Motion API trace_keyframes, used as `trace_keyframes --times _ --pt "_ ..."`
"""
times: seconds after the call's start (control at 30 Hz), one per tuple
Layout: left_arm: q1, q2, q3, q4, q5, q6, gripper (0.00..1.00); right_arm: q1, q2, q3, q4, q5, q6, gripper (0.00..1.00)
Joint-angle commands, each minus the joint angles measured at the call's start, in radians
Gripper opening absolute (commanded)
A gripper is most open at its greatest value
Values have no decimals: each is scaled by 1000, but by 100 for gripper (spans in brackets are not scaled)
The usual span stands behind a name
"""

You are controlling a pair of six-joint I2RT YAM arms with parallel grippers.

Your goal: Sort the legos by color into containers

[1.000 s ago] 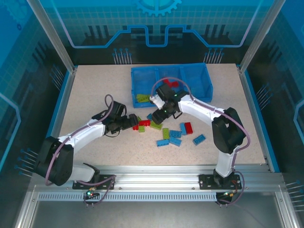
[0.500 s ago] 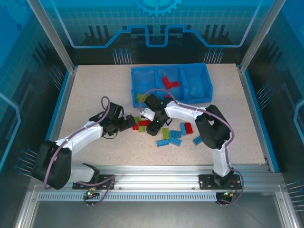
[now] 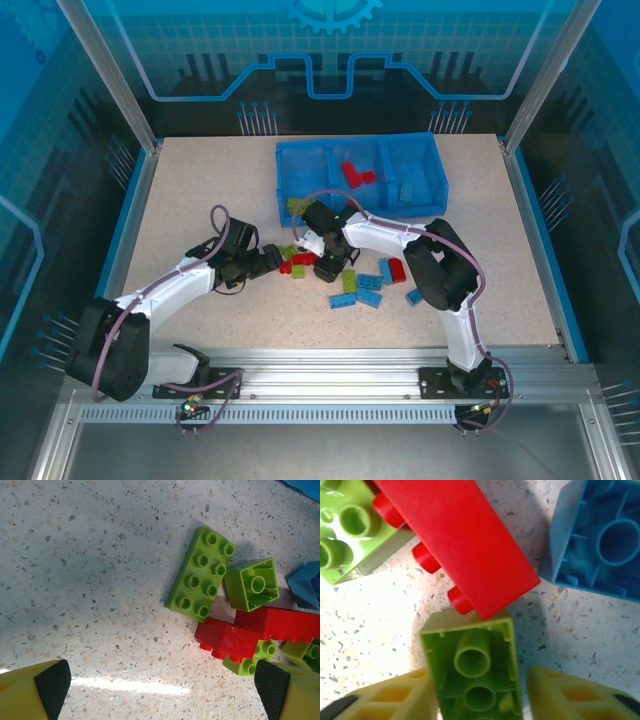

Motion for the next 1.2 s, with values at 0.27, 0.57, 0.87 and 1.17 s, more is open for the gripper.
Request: trace_keyframes --times 0.27,0.57,0.87,1.17 --pt "12 -24 -13 -16 -7 11 99 -37 -178 63 22 -268 50 33" --pt "11 -26 -11 -5 14 9 99 -177 -10 402 5 -370 381 30" --pt "3 -33 -8 -8 18 13 99 -200 282 841 -224 -203 651 31" --pt "-78 -42 5 18 19 59 99 -208 332 880 -214 -182 747 60"
